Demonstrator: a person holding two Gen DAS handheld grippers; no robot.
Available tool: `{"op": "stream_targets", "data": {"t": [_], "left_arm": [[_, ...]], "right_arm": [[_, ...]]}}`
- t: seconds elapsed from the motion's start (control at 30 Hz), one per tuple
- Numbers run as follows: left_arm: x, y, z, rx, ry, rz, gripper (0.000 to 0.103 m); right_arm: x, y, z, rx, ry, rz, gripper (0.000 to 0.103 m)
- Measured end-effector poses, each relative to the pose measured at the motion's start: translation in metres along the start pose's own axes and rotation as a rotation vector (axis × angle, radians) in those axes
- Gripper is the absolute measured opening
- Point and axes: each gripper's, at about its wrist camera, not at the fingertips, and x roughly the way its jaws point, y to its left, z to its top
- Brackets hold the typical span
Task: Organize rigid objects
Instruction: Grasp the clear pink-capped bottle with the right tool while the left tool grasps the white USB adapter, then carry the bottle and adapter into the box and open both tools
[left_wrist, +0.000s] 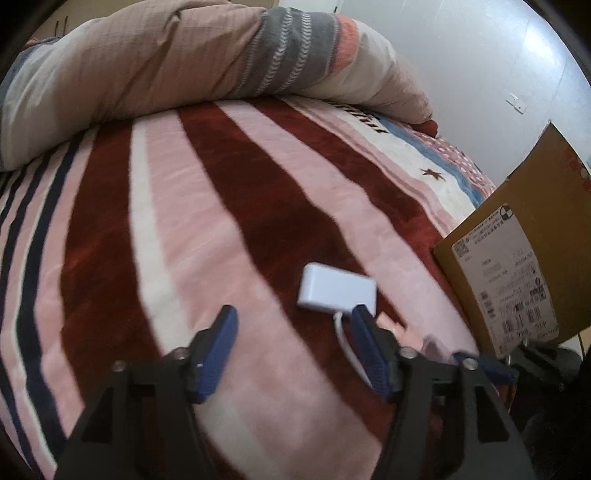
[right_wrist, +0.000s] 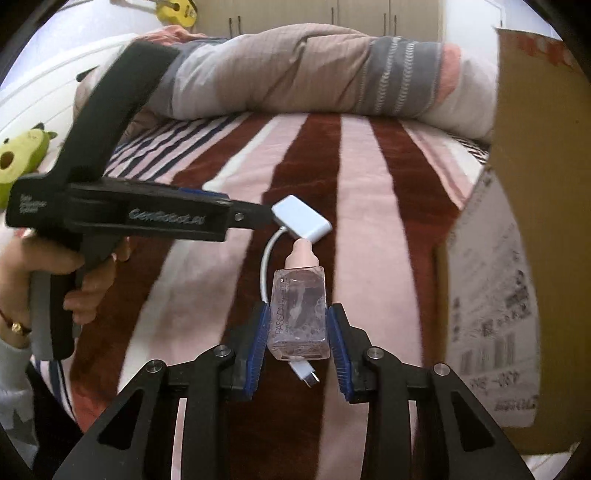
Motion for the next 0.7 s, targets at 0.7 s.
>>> {"op": "stream_targets", "data": {"t": [0.7], "left_arm": [[0.01, -0.024, -0.002, 0.083, 0.06, 0.094, 0.051]], "right_arm": [[-0.001, -0.009, -0.006, -0.02, -0.005, -0.047, 0.028]]}}
